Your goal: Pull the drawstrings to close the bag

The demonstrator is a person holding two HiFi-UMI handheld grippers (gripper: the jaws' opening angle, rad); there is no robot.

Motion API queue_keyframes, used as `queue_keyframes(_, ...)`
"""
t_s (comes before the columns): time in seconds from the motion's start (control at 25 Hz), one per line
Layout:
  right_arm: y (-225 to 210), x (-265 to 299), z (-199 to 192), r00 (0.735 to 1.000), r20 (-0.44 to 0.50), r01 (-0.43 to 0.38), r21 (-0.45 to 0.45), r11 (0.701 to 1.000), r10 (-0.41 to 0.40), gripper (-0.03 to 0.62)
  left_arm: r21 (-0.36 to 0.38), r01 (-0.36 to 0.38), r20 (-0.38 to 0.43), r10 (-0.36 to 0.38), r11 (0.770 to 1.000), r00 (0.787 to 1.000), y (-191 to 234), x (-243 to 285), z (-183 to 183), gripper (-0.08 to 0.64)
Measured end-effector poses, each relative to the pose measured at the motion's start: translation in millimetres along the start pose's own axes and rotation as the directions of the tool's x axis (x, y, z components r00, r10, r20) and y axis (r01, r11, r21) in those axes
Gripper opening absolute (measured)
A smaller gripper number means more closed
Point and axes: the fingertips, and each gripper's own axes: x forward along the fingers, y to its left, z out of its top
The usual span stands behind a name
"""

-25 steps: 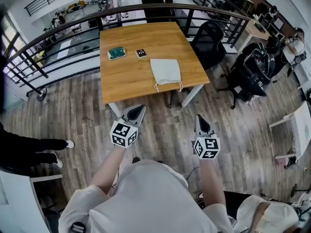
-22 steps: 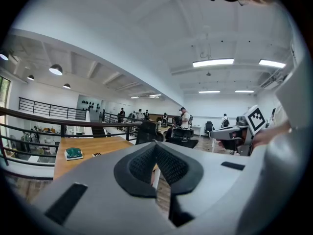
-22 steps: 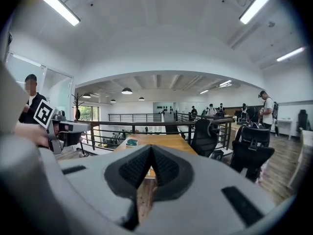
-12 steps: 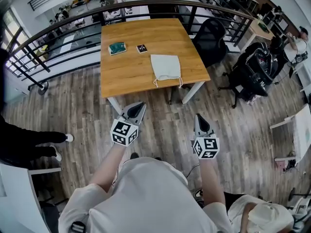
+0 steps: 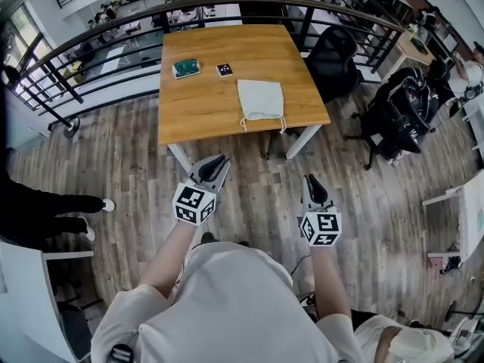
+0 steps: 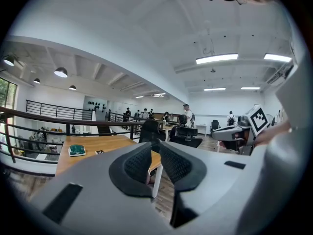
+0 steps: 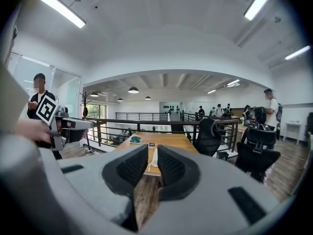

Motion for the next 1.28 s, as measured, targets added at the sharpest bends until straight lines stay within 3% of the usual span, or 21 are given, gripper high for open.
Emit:
queue_keyframes(0.68, -28.8, 5.7, -19.5, 0.999, -0.035, -0.024, 0.016, 1.0, 0.025, 0.058, -0.003, -0.058, -0.048, 0.057, 0.998, 0.997, -8.1, 9.1, -19.3, 0.064)
queue_keyframes(1.28, -49.8, 73.0, -21.0, 0.997, -0.08, 0.013, 0.016, 1.0, -0.012, 0.058, -0.016, -0.025, -0.072, 0.023, 1.0, 0.997, 42.1, 73.1, -22.8, 0.064)
